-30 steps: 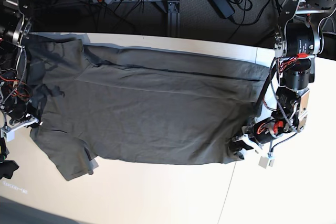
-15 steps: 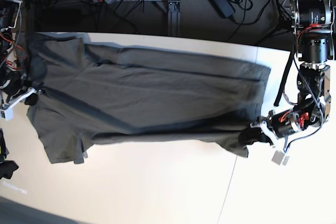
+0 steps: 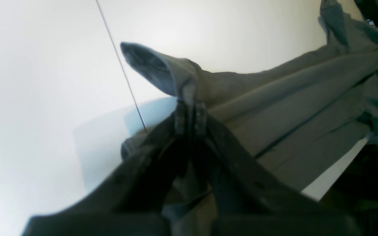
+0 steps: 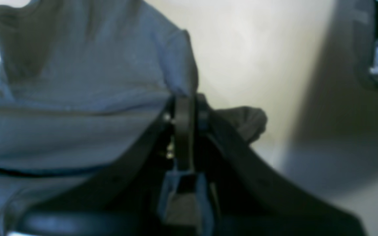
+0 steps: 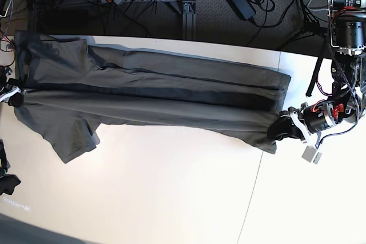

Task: Fold the T-shirt properly
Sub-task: 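Fold the grasped edge over the body into a long strip with both grippers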

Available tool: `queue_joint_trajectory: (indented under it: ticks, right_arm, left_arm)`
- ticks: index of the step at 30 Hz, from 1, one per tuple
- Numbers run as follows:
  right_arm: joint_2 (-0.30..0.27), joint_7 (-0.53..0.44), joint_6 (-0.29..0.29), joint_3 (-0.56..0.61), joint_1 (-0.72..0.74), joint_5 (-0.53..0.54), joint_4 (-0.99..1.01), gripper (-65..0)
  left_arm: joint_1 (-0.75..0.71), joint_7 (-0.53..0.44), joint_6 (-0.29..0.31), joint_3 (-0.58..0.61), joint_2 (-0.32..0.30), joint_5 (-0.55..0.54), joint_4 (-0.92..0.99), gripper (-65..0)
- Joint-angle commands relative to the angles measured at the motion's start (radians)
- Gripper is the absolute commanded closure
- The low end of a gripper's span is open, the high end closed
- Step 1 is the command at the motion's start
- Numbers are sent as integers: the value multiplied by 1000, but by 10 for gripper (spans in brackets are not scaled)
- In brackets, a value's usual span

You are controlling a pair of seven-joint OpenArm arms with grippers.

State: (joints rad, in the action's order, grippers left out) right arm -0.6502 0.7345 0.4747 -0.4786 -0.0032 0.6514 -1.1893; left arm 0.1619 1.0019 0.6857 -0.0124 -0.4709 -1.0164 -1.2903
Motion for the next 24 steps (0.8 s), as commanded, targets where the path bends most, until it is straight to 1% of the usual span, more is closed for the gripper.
queue_joint_trajectory:
  ticks: [1,4,6,7,8,9,13,16,19,24]
  right_arm:
    - [-31,-14,53,-14,11,2,-14,0]
    - [-29,-24,53,-14,11,-33,-15,-1]
    - [-30,-52,50,-15,11,-45,-15,-220]
    - [-31,-67,50,-16,12,-40,-15,-308]
    - [-31,-84,50,-17,19,-41,-16,-368]
    - [-31,-92,50,-18,27,-42,-16,-392]
    - [-29,-99,50,-18,89,-44,-16,-393]
    - [-21,-98,51,-14,166,-70,-1,-392]
    - [-5,-119,52,17,265,-134,79,-392]
    - [40,-241,52,142,430,-294,327,-390]
  left_arm:
    - [20,-18,12,-6,-17,-16,-17,0]
    - [18,-18,12,-6,-16,-16,-17,0]
    - [18,-23,12,-6,-16,-16,-17,0]
    - [18,-30,12,-6,-14,-16,-17,0]
    - [18,-33,12,-6,-11,-16,-17,0]
    - [18,-32,12,-6,-8,-15,-17,0]
    - [18,-29,12,-6,2,-11,-17,0]
    - [18,-25,12,-6,6,-12,-17,0]
    - [18,-24,12,-6,5,-11,-17,0]
    - [18,-24,12,-6,5,-12,-17,0]
